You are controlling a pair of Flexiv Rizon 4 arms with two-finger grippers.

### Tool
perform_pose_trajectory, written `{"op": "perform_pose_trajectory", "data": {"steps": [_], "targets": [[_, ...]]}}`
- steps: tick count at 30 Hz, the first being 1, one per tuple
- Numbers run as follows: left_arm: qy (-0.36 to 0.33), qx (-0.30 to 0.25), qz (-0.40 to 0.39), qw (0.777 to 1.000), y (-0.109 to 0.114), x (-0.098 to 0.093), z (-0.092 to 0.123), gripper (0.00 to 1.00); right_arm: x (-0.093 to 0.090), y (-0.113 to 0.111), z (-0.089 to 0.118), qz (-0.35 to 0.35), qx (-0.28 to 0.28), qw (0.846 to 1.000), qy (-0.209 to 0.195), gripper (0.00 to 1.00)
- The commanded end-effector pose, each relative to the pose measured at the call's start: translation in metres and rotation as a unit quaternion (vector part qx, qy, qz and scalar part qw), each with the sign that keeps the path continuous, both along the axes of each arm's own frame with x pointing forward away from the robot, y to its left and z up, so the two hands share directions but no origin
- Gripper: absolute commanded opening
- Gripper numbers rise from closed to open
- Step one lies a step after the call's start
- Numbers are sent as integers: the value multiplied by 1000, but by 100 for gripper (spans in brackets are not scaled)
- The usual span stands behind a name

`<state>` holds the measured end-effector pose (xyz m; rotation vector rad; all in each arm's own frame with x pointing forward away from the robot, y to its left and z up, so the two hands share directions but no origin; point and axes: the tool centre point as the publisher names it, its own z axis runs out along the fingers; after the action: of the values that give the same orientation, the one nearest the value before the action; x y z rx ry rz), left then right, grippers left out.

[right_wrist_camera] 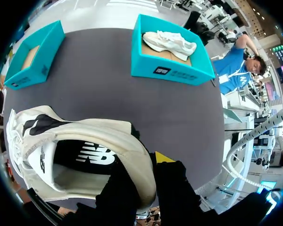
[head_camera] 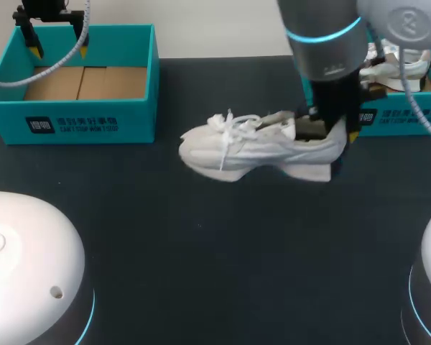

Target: Take the shoe out of the shoebox, open the shoe tongue, remove and reinsert the insole, then place the shoe into the shoebox

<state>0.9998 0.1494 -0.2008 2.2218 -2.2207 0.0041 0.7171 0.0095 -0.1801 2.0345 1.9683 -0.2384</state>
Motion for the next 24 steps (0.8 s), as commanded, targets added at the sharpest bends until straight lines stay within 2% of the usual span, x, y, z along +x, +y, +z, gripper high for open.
{"op": "perform_pose_trajectory", "data": {"steps": [1,8,24], "targets": [[0,0,0,1000,0,0,0,100,-13,24,-10,4,-10,1000,2,0],[0,0,0,1000,0,0,0,100,-36,57,-25,14,-17,1000,13,0],[0,0,0,1000,0,0,0,100,-36,57,-25,14,-17,1000,13,0]]}}
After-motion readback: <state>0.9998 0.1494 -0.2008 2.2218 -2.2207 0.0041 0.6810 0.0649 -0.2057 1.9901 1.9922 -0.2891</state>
